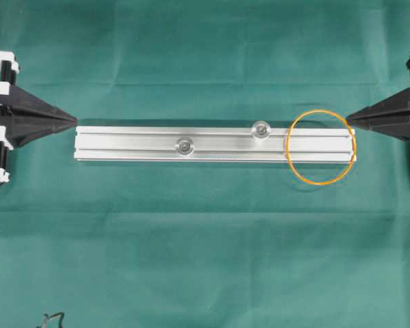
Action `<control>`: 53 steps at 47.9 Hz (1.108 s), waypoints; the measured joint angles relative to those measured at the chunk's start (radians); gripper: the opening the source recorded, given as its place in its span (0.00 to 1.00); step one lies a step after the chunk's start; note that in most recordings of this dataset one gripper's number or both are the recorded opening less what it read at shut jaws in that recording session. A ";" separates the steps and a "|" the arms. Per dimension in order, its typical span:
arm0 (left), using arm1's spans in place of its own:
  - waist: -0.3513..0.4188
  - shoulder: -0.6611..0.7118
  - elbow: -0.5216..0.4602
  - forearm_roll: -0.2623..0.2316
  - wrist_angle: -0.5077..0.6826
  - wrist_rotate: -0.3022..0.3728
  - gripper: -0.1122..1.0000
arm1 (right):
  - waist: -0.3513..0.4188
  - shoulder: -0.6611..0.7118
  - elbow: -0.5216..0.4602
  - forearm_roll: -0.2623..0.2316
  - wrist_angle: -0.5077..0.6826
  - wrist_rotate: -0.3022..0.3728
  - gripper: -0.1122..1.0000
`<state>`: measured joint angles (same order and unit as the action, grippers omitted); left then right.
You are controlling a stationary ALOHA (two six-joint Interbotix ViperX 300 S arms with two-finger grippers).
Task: Hook the rubber onto the shaft.
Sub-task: 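Open the right gripper and position it above the orange rubber band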
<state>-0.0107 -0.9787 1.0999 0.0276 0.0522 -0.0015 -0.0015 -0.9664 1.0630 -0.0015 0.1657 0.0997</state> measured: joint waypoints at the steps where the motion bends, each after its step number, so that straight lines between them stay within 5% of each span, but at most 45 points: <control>1: -0.002 0.000 -0.006 0.000 0.026 -0.002 0.10 | 0.000 0.000 -0.008 0.000 0.035 0.009 0.13; 15: -0.002 0.002 -0.092 0.000 0.348 0.006 0.10 | 0.000 0.034 -0.114 0.000 0.454 0.084 0.13; 37: -0.002 0.006 -0.106 0.000 0.370 0.000 0.10 | 0.000 0.074 -0.144 -0.003 0.581 0.087 0.13; 53: -0.002 0.006 -0.107 0.000 0.370 0.000 0.10 | -0.002 0.149 -0.247 -0.003 0.939 0.087 0.13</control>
<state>-0.0123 -0.9725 0.9925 0.0276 0.4218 -0.0015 -0.0031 -0.8176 0.8161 -0.0046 1.1045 0.1871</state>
